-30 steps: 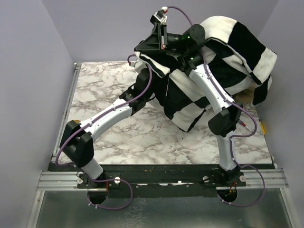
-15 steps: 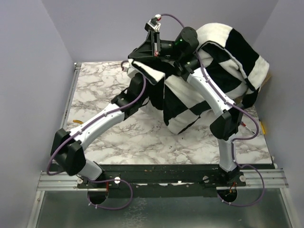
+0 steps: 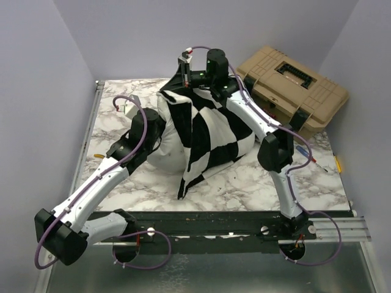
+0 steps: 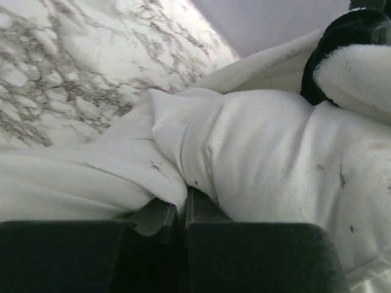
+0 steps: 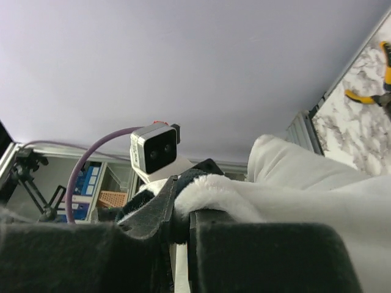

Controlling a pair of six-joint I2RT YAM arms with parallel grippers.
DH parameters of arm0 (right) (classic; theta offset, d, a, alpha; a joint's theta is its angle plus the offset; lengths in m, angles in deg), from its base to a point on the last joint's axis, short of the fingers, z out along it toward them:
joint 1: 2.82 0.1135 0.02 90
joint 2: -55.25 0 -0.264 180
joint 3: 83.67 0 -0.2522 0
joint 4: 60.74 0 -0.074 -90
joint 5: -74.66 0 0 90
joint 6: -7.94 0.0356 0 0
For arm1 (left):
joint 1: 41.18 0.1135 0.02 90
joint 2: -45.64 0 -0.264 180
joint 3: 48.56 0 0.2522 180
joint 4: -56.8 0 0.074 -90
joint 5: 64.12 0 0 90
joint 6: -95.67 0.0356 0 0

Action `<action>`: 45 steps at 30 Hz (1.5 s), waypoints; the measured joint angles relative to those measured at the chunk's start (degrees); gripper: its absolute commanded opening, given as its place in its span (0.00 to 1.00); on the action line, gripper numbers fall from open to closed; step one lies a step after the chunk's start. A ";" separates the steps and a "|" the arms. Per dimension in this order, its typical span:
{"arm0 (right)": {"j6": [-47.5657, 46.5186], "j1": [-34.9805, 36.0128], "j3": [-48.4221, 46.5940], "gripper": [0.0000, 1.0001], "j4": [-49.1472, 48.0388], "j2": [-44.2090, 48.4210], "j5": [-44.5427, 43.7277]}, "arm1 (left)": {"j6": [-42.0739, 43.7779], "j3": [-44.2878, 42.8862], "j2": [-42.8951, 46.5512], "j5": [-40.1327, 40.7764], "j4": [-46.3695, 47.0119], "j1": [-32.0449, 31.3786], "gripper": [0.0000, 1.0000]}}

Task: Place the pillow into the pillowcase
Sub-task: Stuff the pillow into the pillowcase.

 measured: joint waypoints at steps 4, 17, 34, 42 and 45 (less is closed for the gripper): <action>-6.03 0.13 -5.11 0.65 7.21 -5.42 -1.97 | -2.86 4.02 -1.70 -1.33 1.18 3.15 0.00; -38.32 -3.76 -1.44 1.00 40.00 13.79 -28.13 | -8.39 5.86 -9.73 -11.67 8.28 13.31 0.00; -51.67 13.40 11.56 0.97 64.08 23.76 -45.83 | -9.79 5.66 -13.68 -19.06 11.28 15.50 0.00; -53.59 15.21 13.90 0.24 64.02 20.70 -51.28 | -9.62 5.27 -14.03 -20.55 11.28 15.54 0.00; -54.64 14.51 7.13 0.01 65.18 17.11 -49.86 | -9.25 5.27 -13.97 -20.57 11.30 15.80 0.00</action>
